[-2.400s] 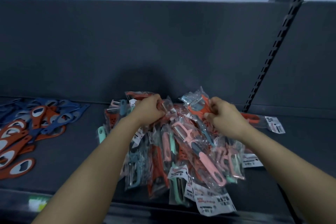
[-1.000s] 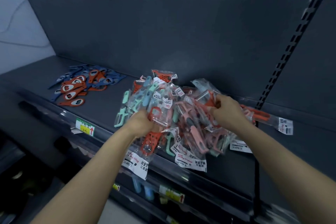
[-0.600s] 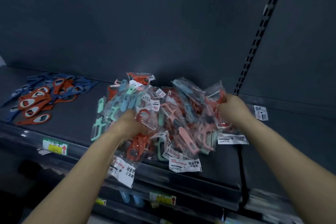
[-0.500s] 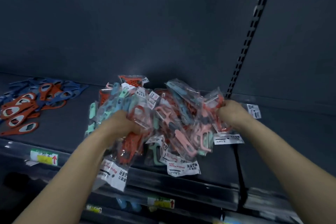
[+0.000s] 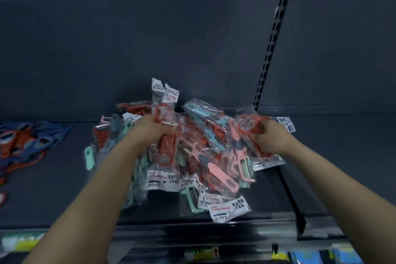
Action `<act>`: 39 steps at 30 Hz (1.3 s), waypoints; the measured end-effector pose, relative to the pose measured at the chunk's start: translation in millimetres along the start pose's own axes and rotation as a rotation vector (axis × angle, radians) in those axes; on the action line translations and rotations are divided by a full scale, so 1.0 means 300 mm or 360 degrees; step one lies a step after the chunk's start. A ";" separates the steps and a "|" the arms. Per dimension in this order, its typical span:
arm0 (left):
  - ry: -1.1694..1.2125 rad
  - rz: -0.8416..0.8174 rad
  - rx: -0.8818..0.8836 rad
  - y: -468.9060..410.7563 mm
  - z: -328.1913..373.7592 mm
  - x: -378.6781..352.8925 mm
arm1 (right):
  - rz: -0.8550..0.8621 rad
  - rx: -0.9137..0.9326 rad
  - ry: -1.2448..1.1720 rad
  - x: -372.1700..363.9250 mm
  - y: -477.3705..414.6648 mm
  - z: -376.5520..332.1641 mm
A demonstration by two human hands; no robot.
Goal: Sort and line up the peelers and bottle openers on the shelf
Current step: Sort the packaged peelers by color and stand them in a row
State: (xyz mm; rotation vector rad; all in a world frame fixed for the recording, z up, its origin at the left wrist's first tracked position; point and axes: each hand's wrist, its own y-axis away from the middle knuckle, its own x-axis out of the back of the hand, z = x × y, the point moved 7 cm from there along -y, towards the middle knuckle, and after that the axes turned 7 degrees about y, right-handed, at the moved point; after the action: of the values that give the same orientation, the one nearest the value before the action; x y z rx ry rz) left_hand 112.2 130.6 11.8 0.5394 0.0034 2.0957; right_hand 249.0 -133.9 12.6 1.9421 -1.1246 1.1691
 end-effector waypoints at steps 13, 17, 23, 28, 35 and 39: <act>0.0631 0.0495 0.0222 0.000 -0.294 0.414 | -0.0306 0.0438 0.0106 -0.230 -0.077 -0.461; 0.0746 0.0672 0.0338 0.028 -0.382 0.539 | -0.0305 0.0438 0.0293 -0.269 -0.117 -0.510; 0.0812 0.0490 0.0465 -0.004 -0.408 0.540 | -0.0308 0.0375 0.0455 -0.303 -0.157 -0.538; 0.0661 0.0341 0.0512 -0.064 -0.365 0.505 | -0.0295 0.0328 0.0463 -0.310 -0.182 -0.525; 0.0565 0.0303 0.0525 -0.089 -0.366 0.501 | 0.0042 0.0493 0.0084 -0.235 -0.202 -0.608; 0.0663 0.0443 0.0430 -0.076 -0.374 0.528 | 0.0105 0.0780 -0.0061 -0.237 -0.248 -0.778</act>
State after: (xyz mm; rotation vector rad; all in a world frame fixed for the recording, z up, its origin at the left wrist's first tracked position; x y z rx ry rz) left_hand 14.8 293.6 -35.0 0.2601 0.4810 2.4642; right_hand 205.9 115.7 44.1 2.3079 -0.9912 1.5621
